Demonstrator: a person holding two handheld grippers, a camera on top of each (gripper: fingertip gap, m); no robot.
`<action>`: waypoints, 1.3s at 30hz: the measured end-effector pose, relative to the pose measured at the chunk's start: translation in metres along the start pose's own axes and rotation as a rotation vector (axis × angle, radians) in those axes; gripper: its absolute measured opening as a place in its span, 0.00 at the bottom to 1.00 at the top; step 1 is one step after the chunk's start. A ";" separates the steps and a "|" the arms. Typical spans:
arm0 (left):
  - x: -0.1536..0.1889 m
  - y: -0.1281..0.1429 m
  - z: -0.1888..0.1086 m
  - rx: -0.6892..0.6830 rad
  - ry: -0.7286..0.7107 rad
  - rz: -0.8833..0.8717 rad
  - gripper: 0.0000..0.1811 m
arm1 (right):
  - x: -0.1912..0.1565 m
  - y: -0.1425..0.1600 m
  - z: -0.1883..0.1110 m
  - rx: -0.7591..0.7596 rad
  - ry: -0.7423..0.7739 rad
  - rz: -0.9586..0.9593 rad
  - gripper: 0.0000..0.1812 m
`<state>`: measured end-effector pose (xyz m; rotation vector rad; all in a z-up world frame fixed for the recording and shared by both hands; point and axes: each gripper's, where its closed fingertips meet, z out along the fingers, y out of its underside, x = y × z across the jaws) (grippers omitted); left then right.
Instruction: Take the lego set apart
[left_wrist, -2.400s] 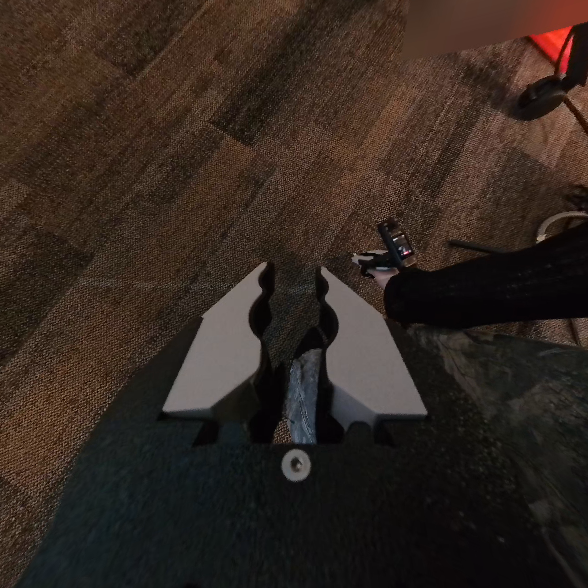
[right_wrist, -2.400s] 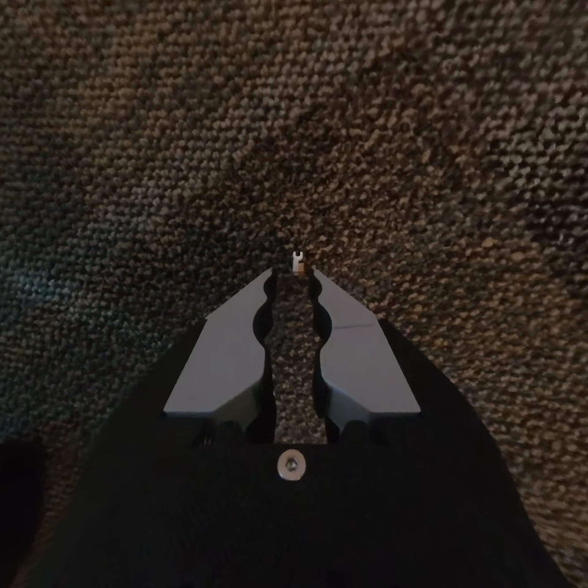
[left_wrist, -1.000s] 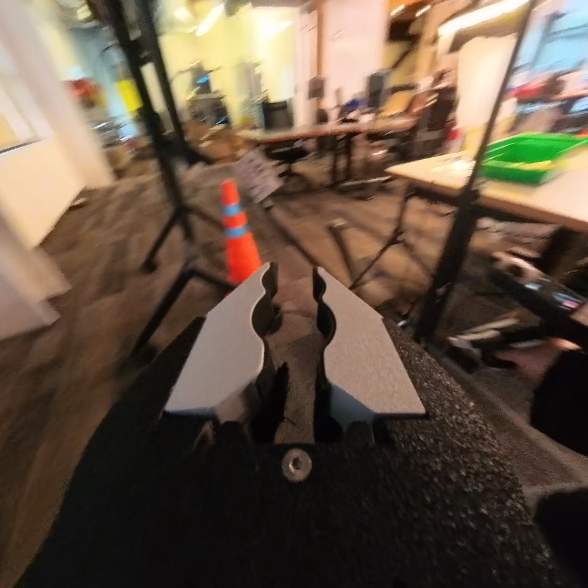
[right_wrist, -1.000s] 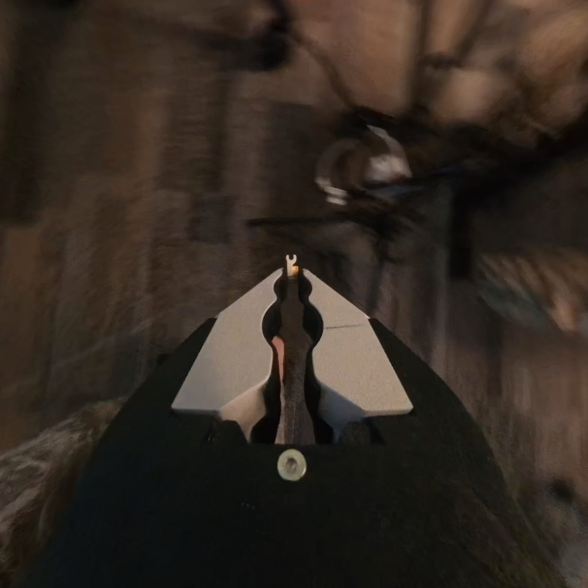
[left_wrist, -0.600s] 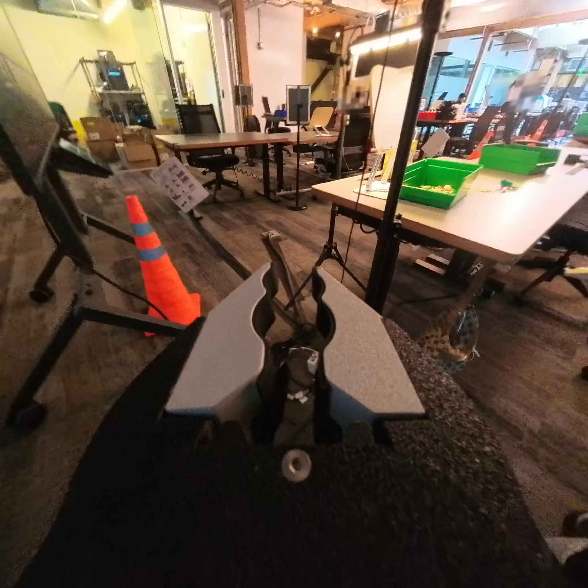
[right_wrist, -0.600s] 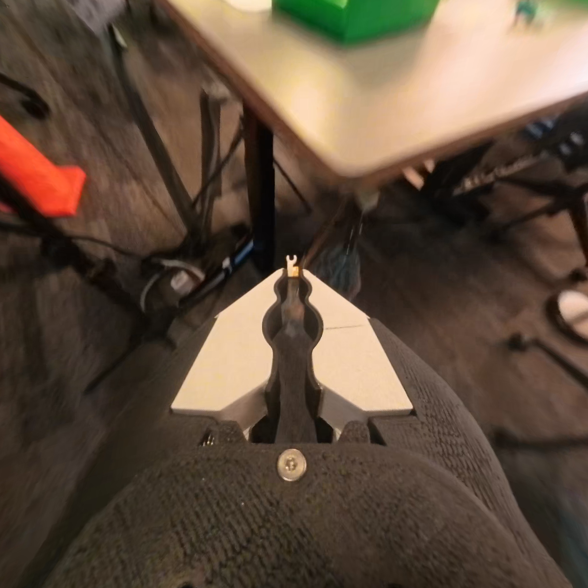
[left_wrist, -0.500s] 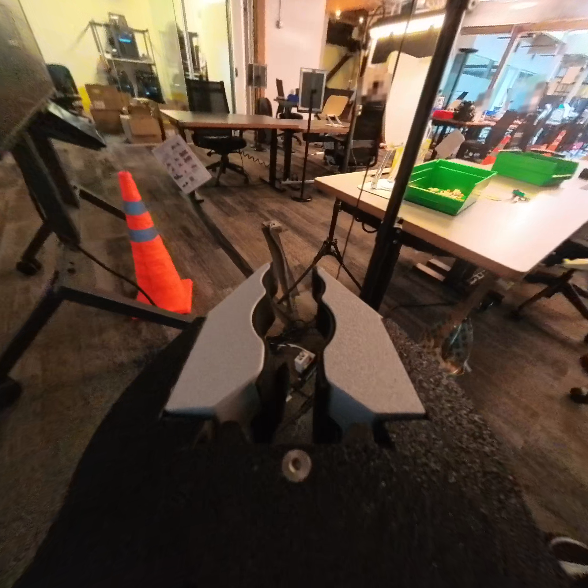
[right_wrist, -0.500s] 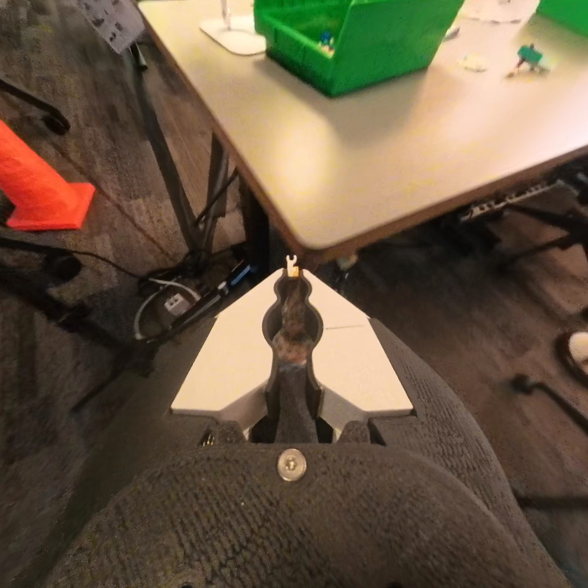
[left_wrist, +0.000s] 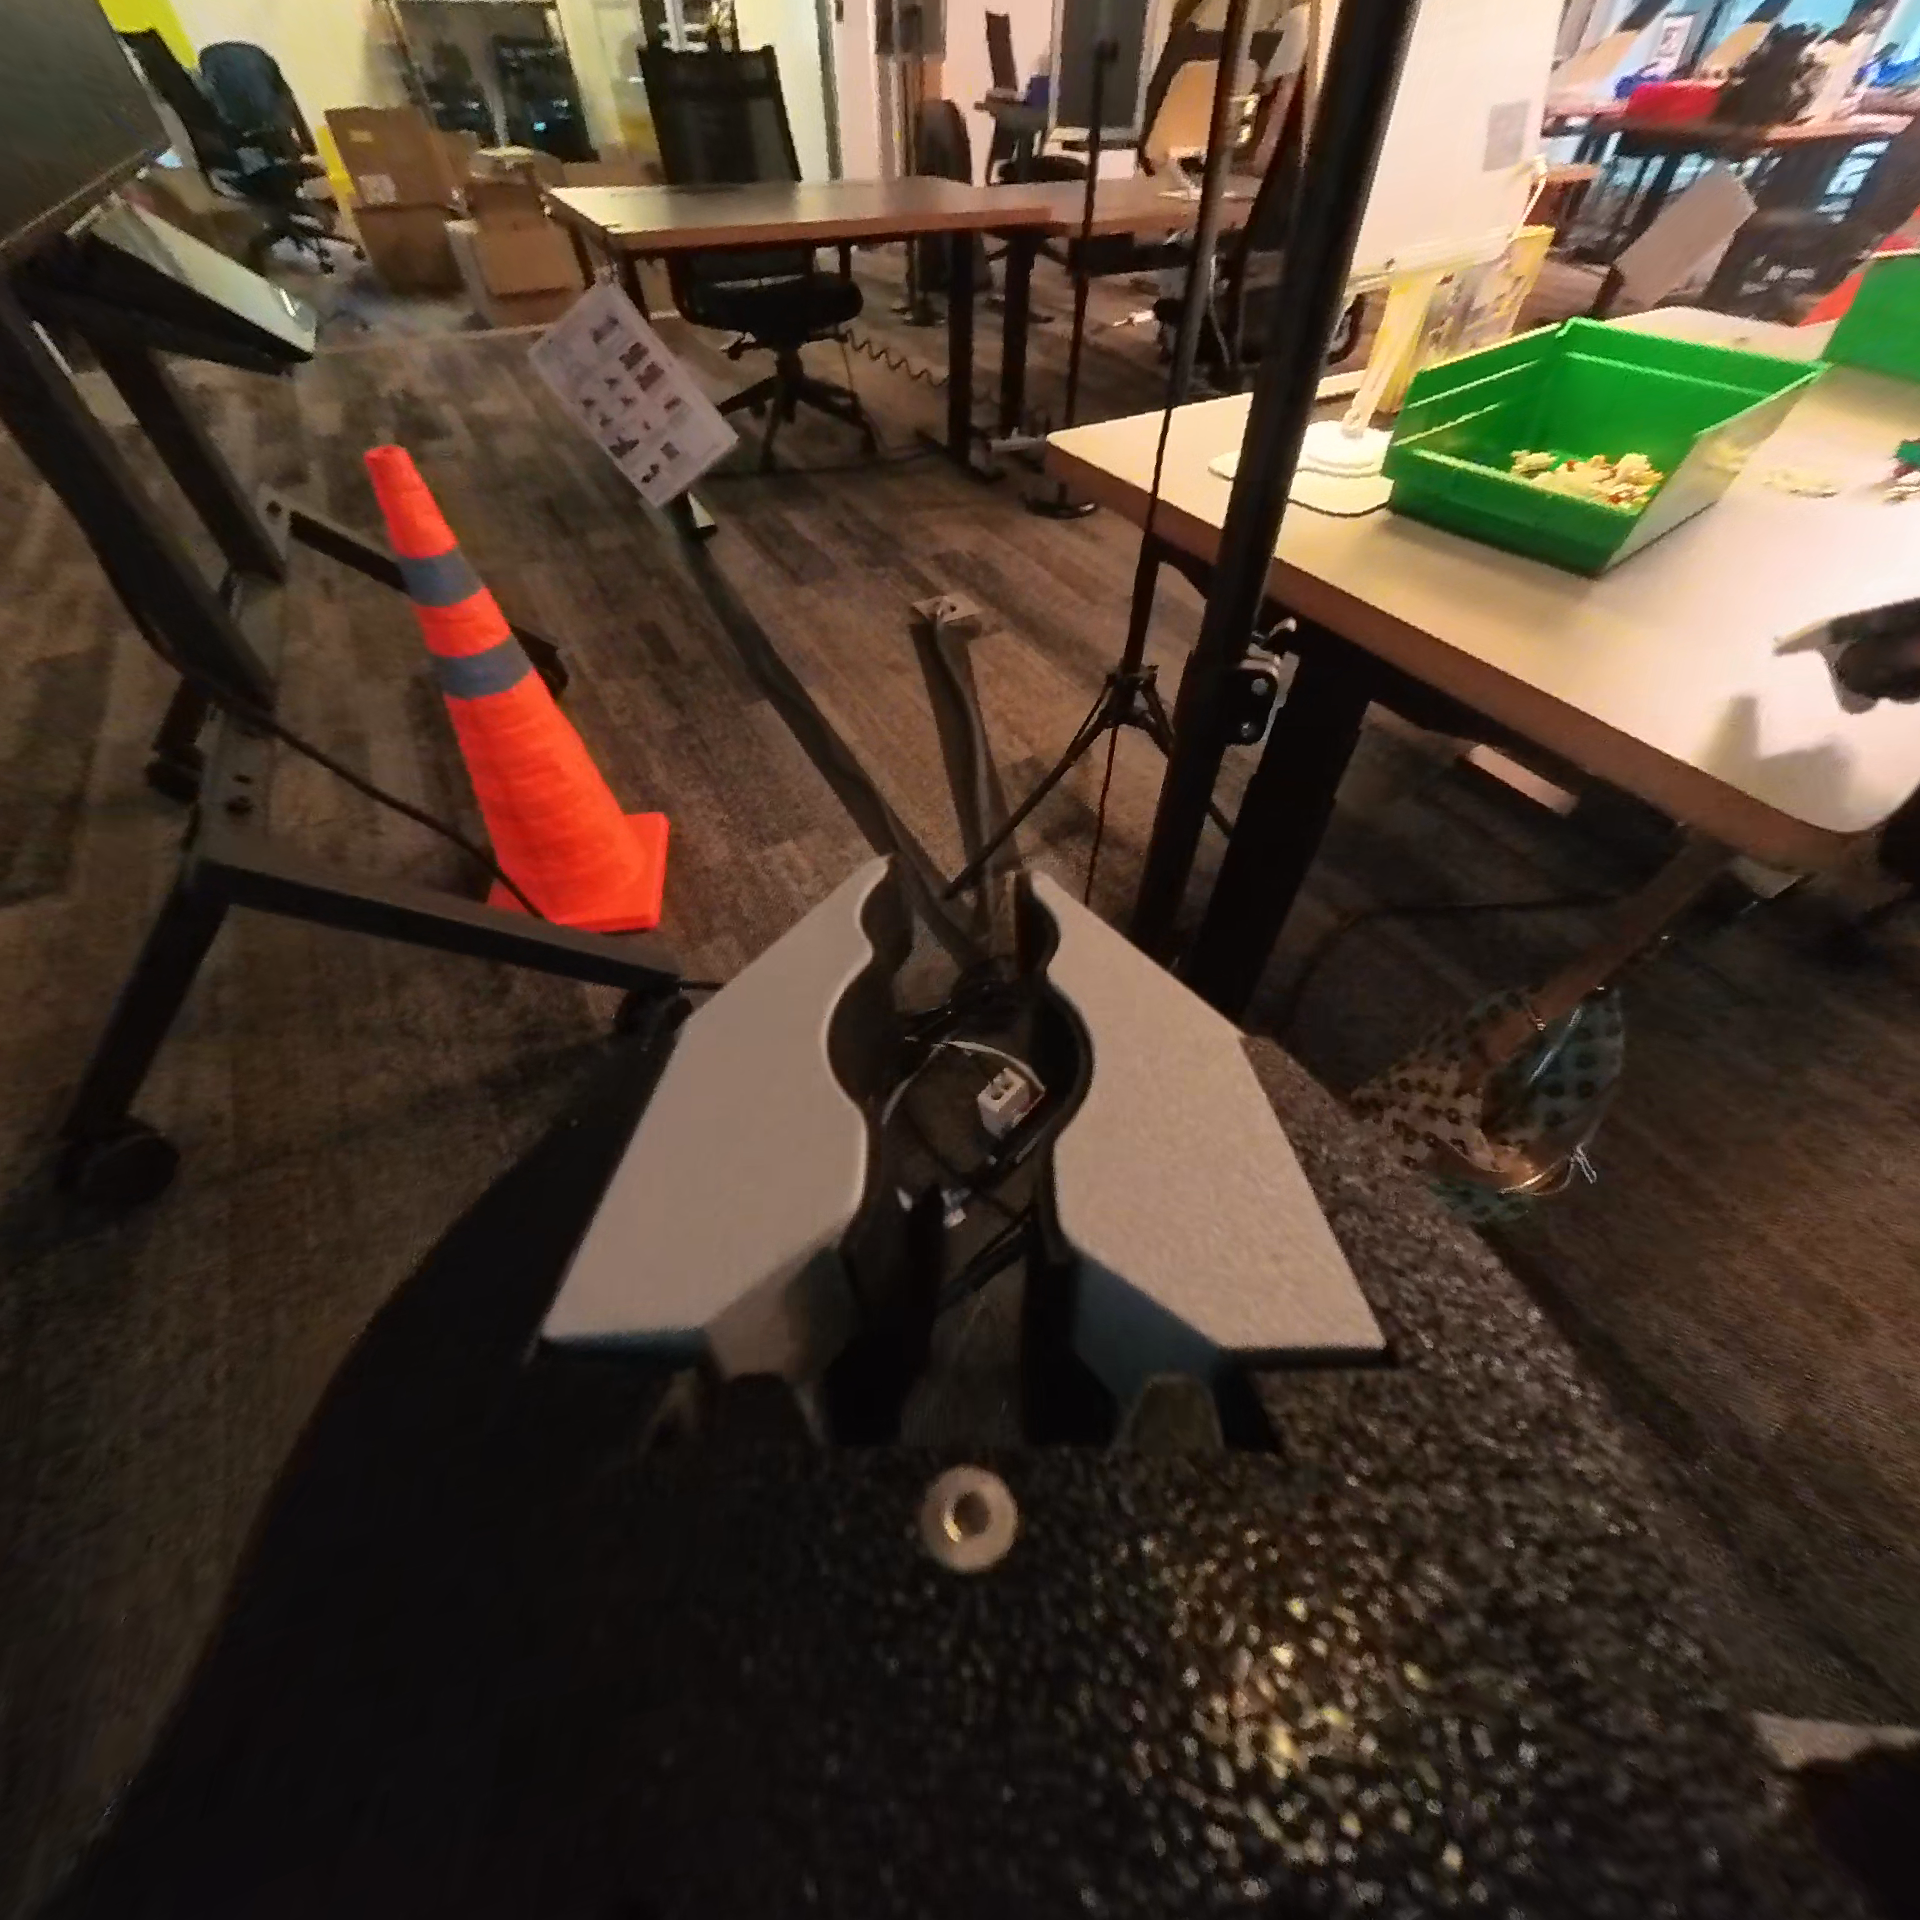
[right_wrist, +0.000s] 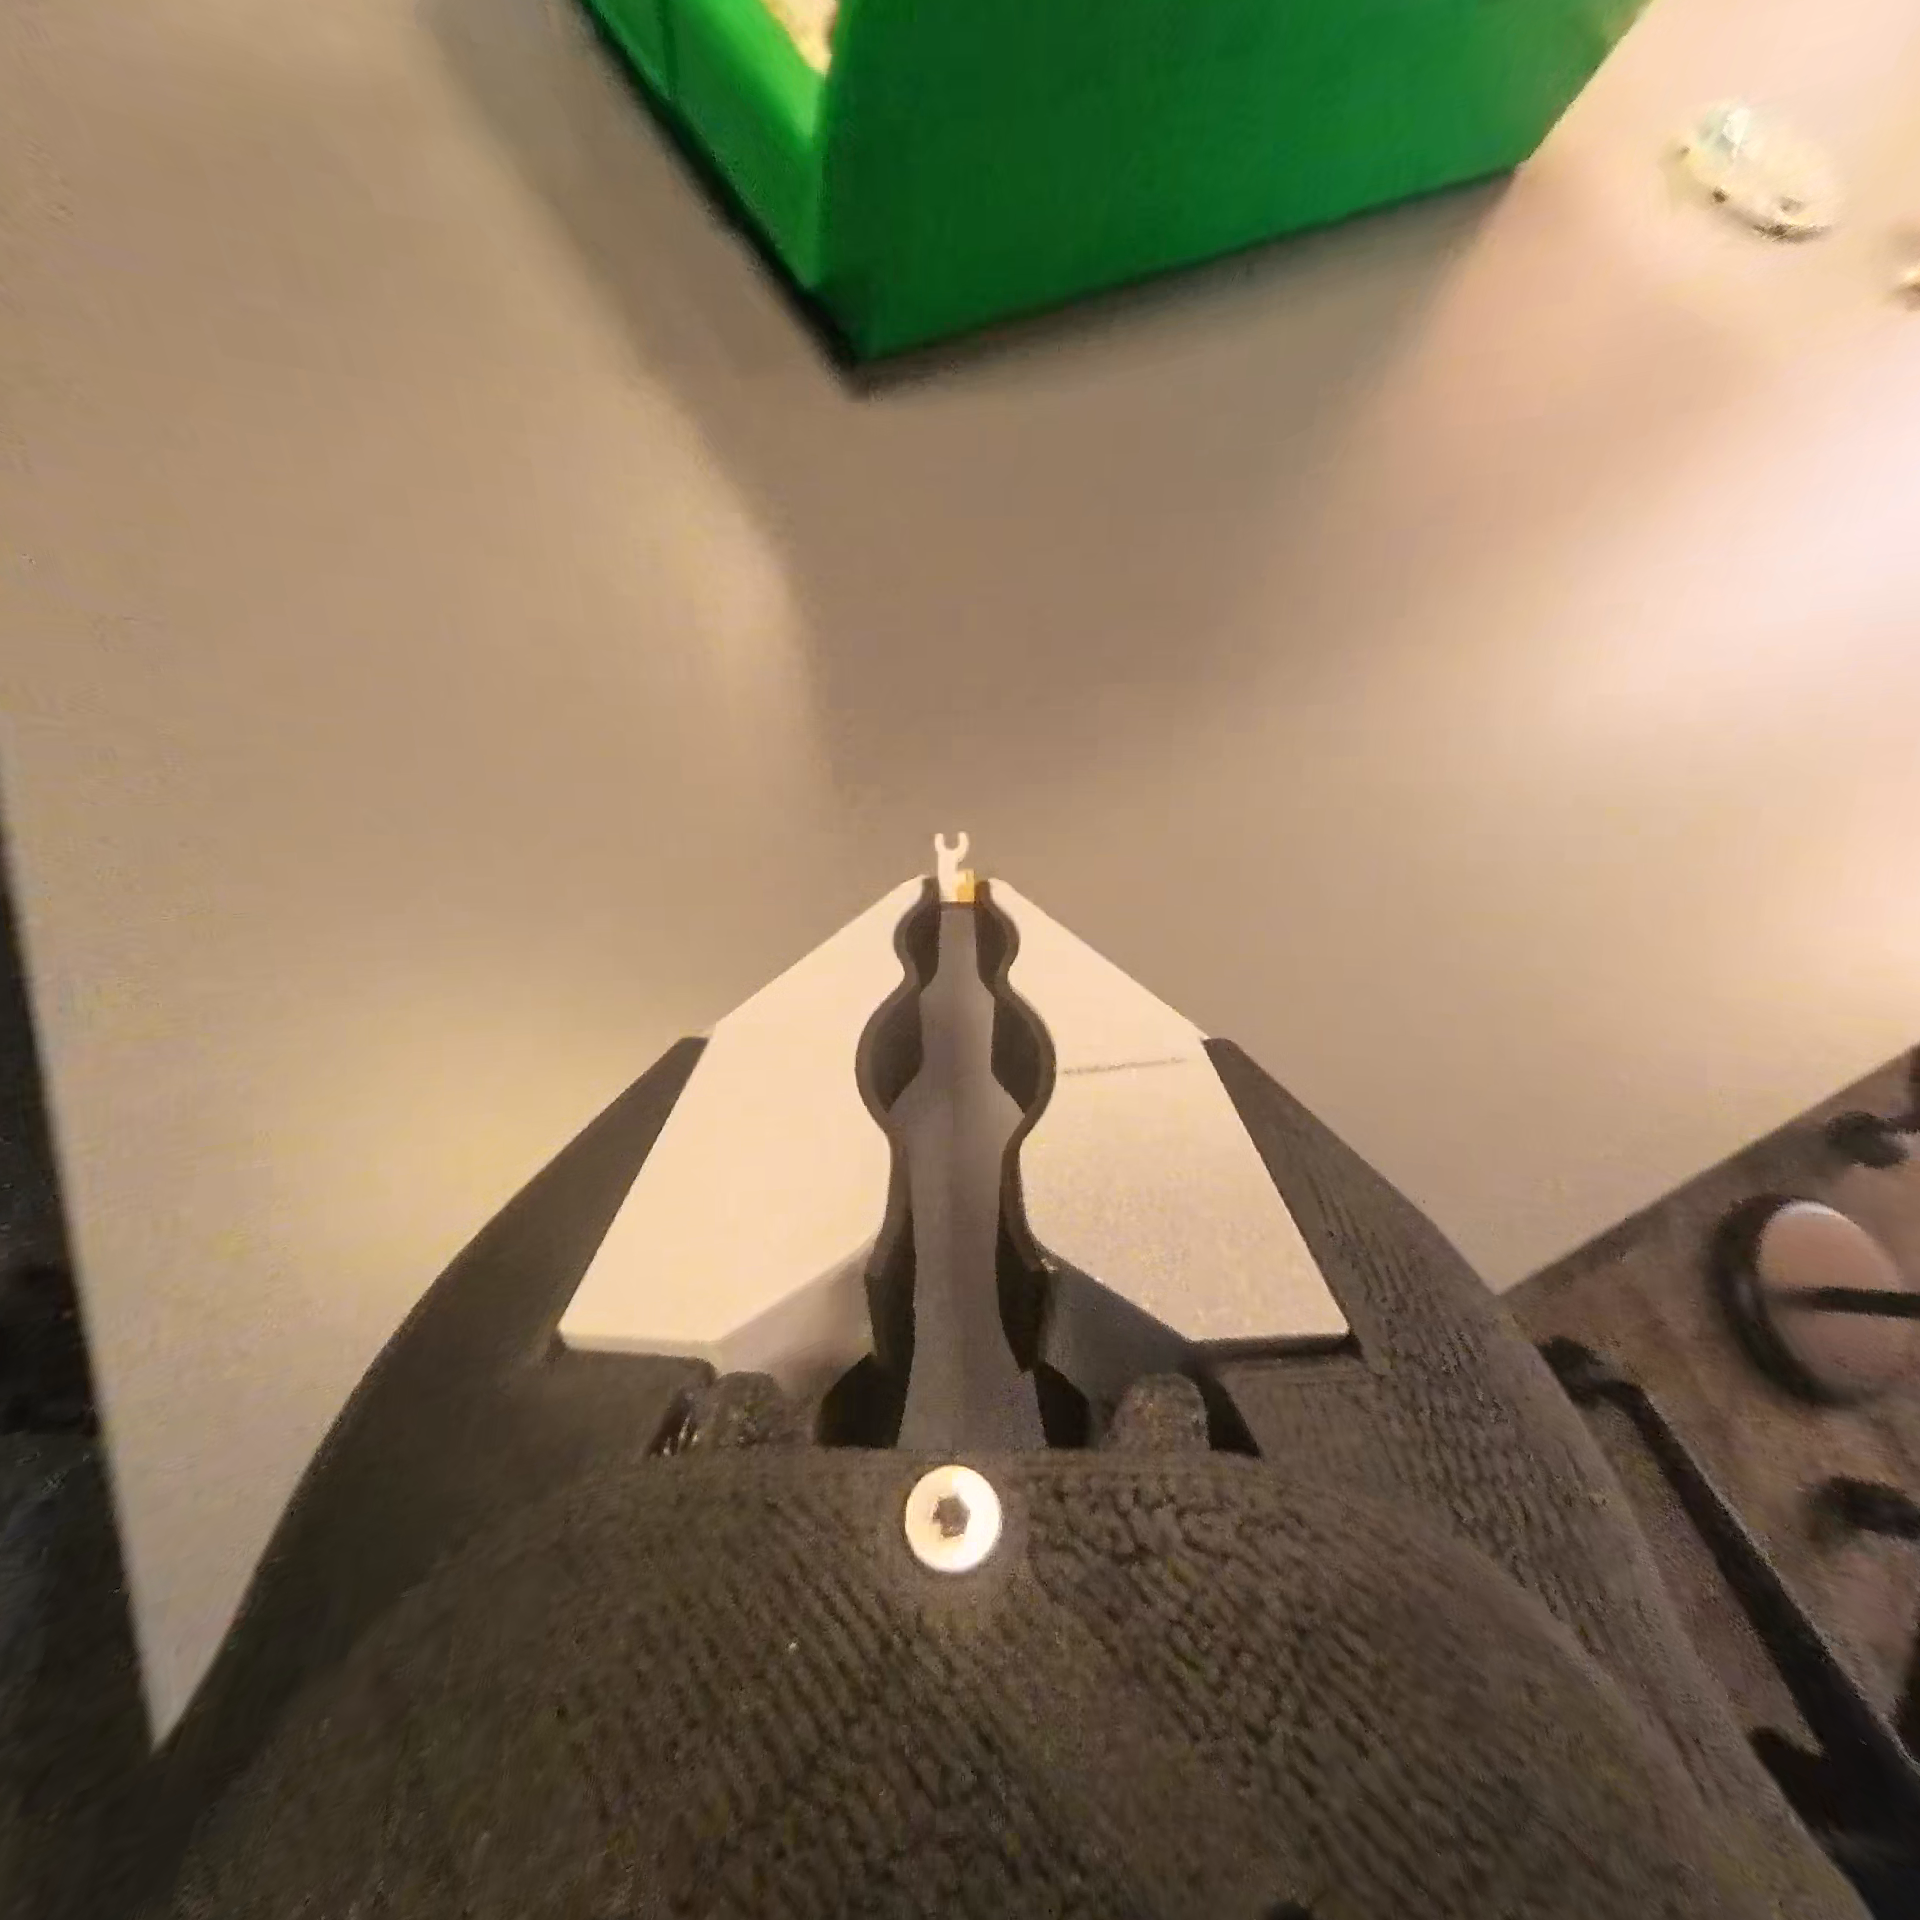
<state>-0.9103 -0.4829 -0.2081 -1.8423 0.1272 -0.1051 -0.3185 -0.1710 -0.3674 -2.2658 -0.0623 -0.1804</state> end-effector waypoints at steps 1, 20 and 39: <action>0.001 0.002 0.001 -0.009 -0.009 -0.005 0.10 | 0.005 0.000 0.006 -0.011 0.003 0.012 0.03; 0.009 0.004 -0.006 0.005 -0.014 -0.043 0.10 | -0.001 0.005 0.008 -0.039 -0.085 0.039 0.38; -0.002 0.011 -0.044 0.016 -0.042 -0.064 0.10 | 0.021 0.010 -0.028 -0.002 0.092 -0.008 0.56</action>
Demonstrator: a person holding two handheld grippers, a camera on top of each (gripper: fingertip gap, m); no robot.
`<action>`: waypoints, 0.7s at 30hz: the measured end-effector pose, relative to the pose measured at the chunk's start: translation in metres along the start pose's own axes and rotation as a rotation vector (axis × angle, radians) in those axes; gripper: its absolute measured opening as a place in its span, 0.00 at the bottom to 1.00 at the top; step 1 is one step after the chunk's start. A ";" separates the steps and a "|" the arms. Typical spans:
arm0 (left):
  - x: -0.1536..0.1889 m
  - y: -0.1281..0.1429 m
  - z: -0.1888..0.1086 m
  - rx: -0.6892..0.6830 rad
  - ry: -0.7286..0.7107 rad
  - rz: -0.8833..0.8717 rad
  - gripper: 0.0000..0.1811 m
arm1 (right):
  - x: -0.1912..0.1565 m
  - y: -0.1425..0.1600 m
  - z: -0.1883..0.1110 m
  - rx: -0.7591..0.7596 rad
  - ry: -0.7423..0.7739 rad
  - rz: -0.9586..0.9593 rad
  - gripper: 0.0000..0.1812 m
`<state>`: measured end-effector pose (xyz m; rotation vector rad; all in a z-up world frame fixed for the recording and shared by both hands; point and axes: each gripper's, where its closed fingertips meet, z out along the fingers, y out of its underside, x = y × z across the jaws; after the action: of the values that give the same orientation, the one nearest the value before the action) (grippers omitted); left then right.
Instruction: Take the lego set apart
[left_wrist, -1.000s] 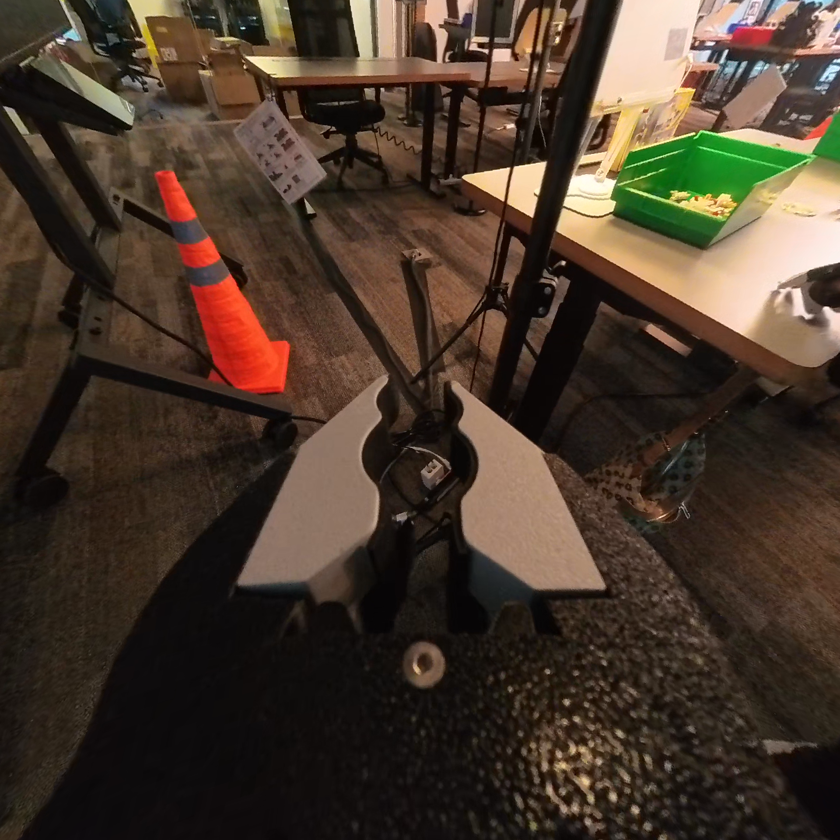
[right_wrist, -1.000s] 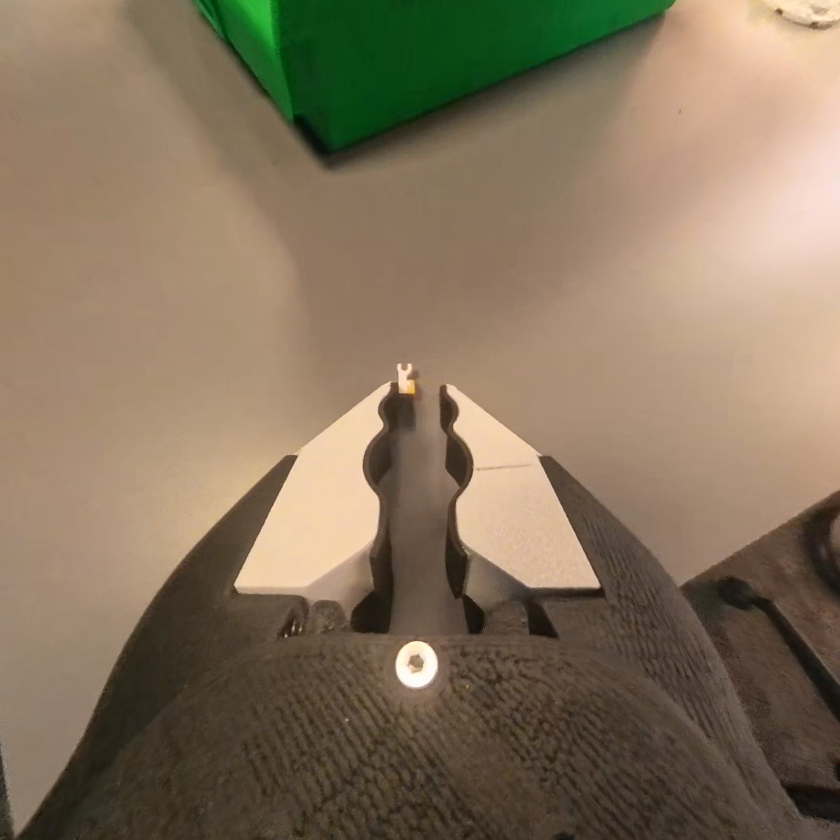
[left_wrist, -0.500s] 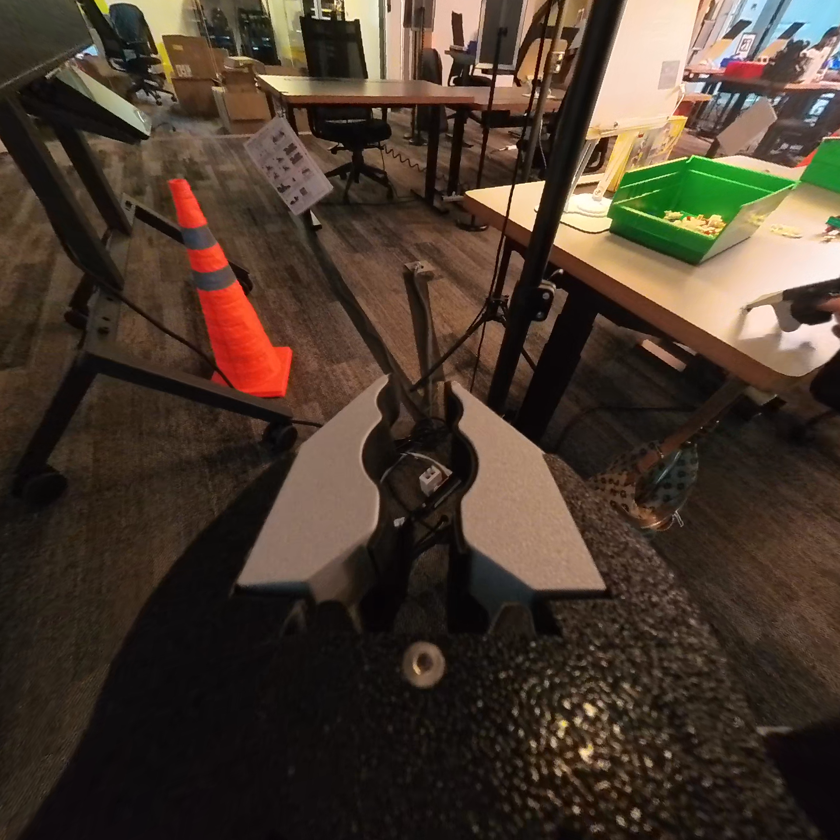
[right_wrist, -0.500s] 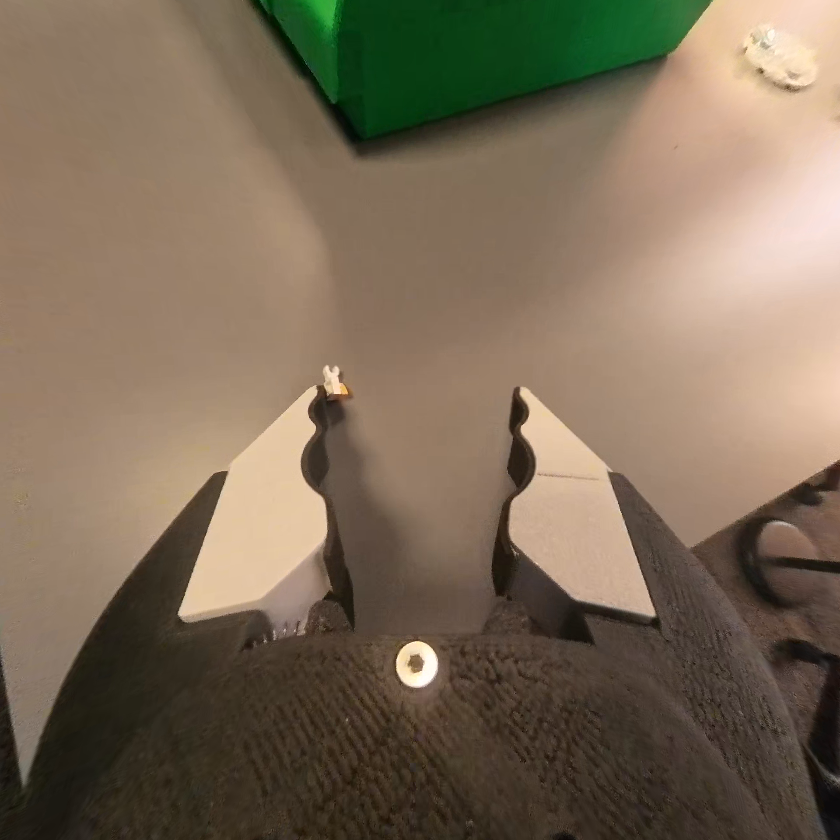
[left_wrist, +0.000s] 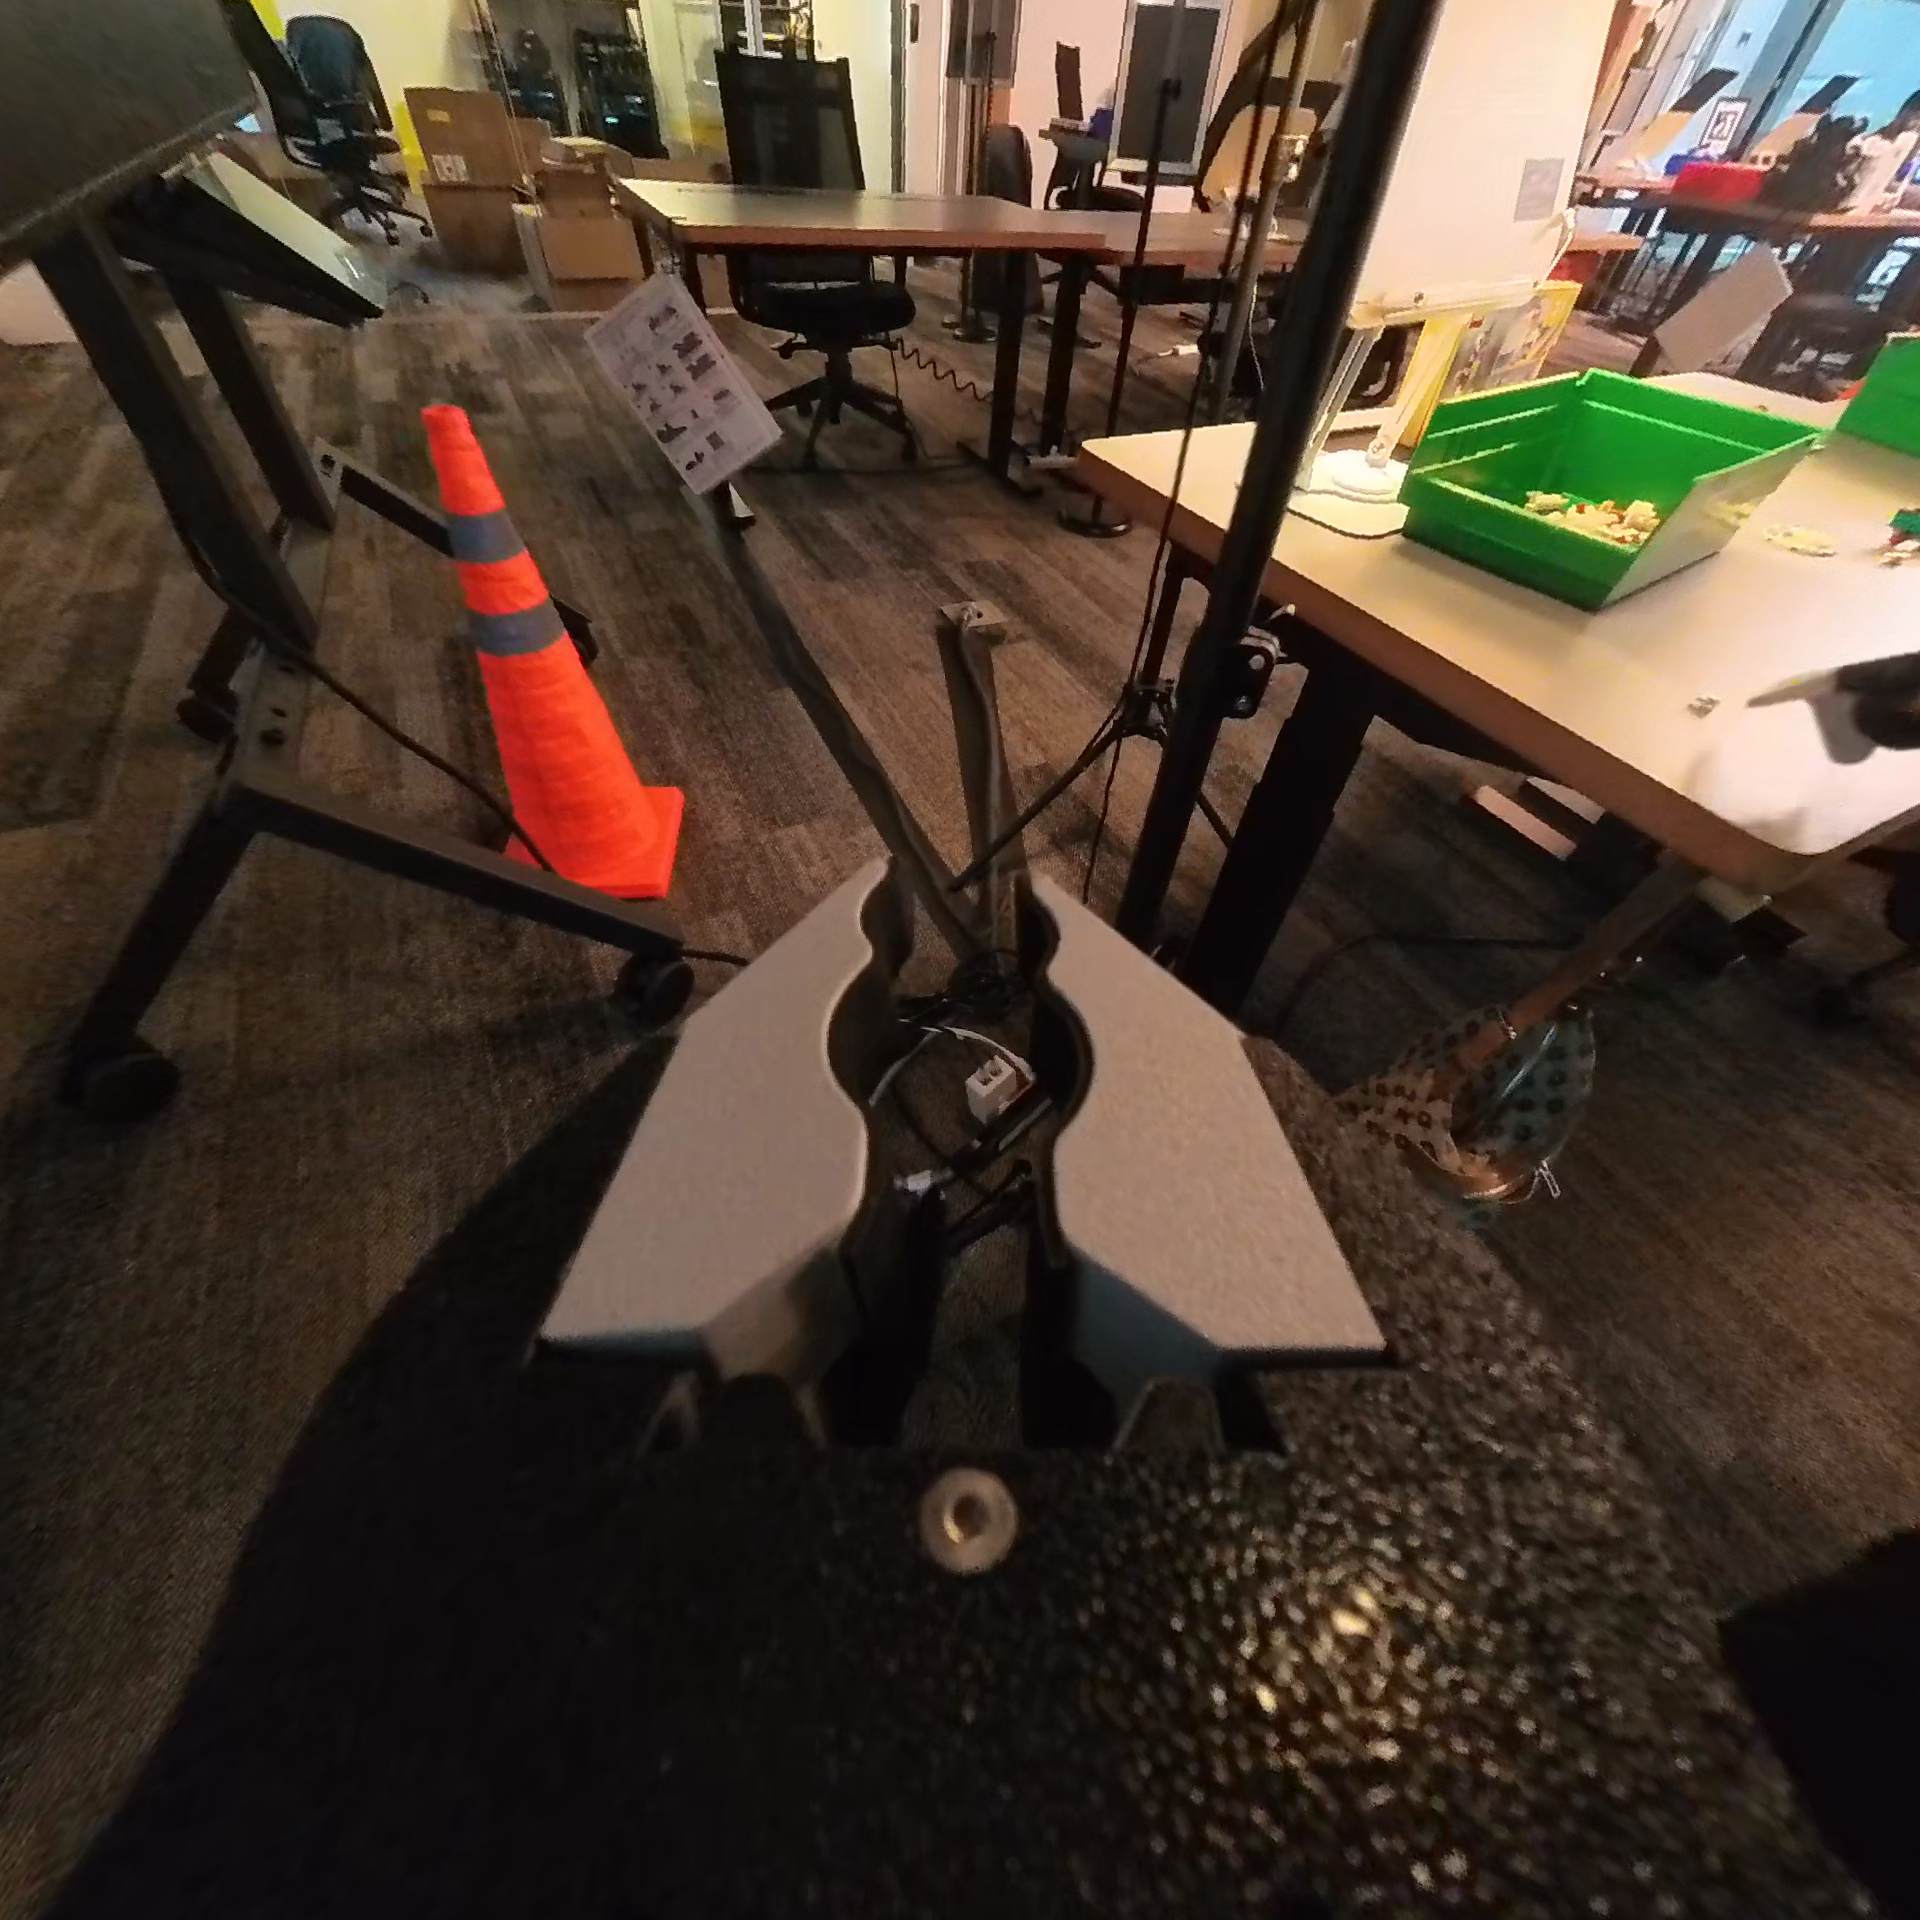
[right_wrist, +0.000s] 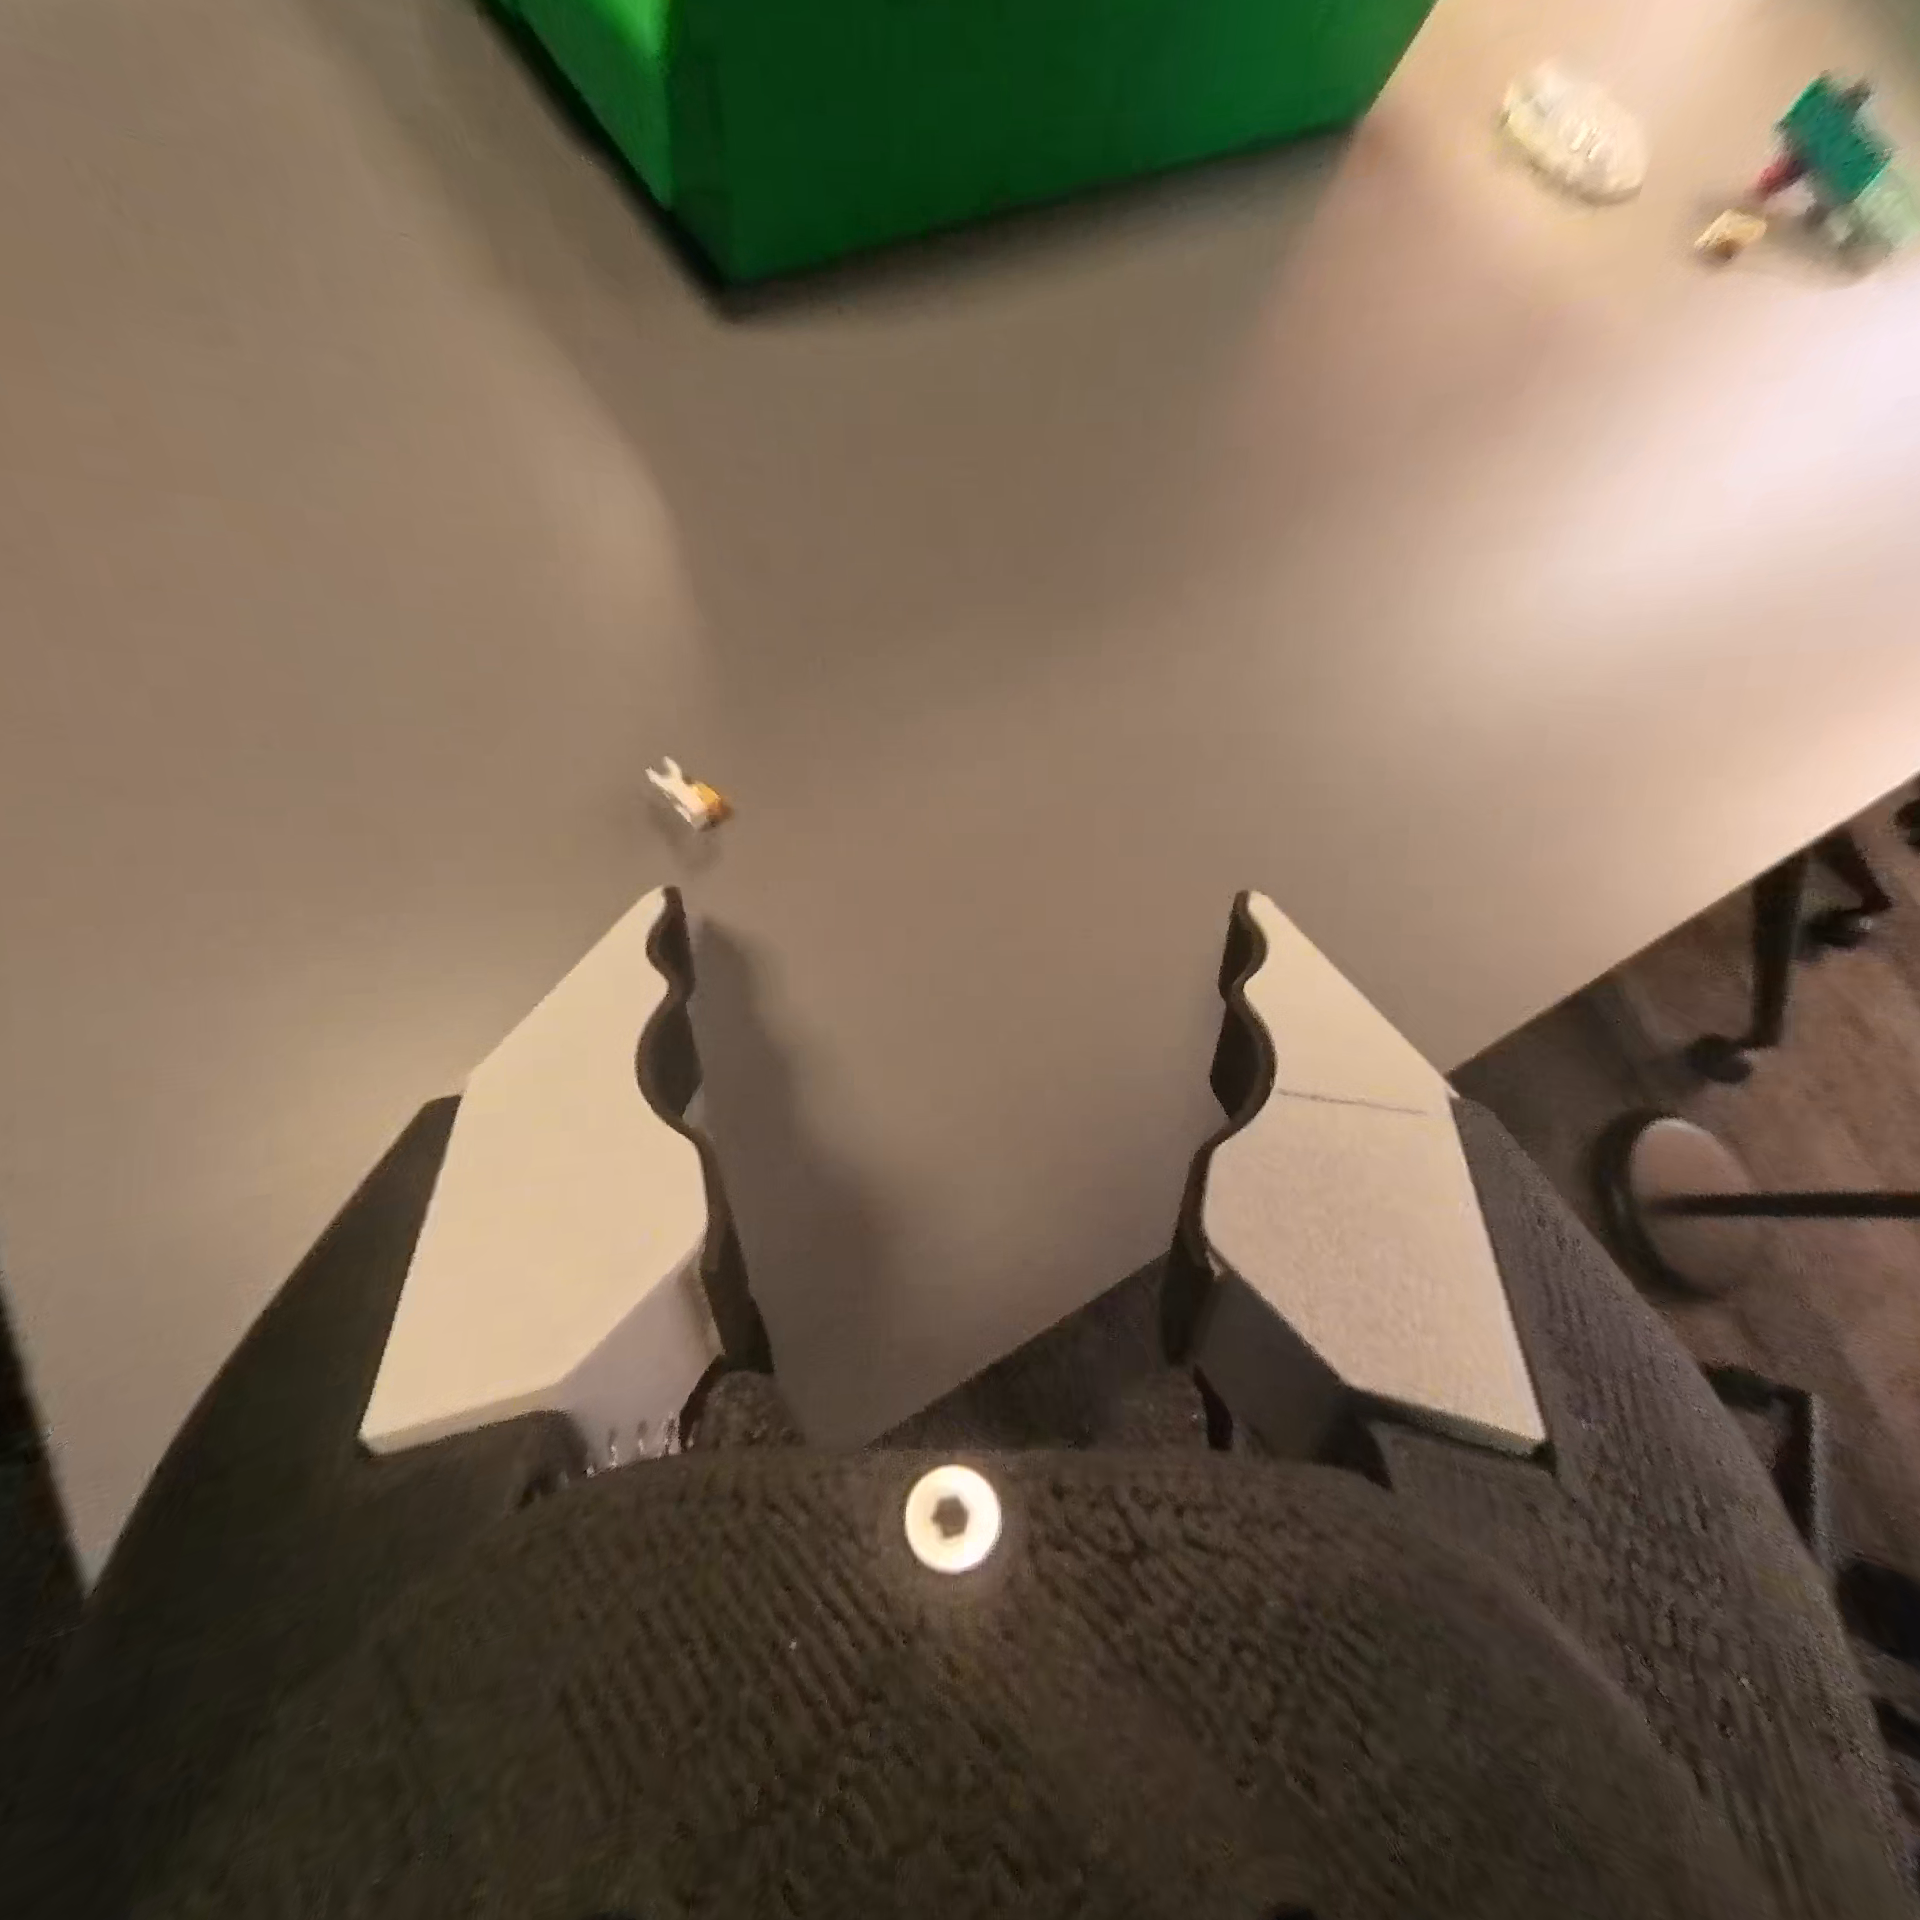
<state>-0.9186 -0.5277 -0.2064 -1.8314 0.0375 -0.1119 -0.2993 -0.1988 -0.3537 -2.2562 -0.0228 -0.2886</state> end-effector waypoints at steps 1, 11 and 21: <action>-0.003 -0.002 -0.002 0.011 -0.008 -0.002 0.10 | -0.004 -0.009 -0.011 0.047 -0.012 0.013 0.54; -0.089 0.007 -0.038 0.109 -0.223 -0.141 0.11 | -0.232 0.023 -0.225 0.362 -0.447 -0.079 0.34; -0.262 0.024 -0.021 0.057 -0.267 -0.279 0.15 | -0.563 0.019 -0.318 0.299 -1.047 -0.264 0.26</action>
<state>-1.1801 -0.5325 -0.2390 -1.7721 -0.4058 -0.0624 -0.9086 -0.4075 -0.2915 -1.8647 -0.8479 0.7328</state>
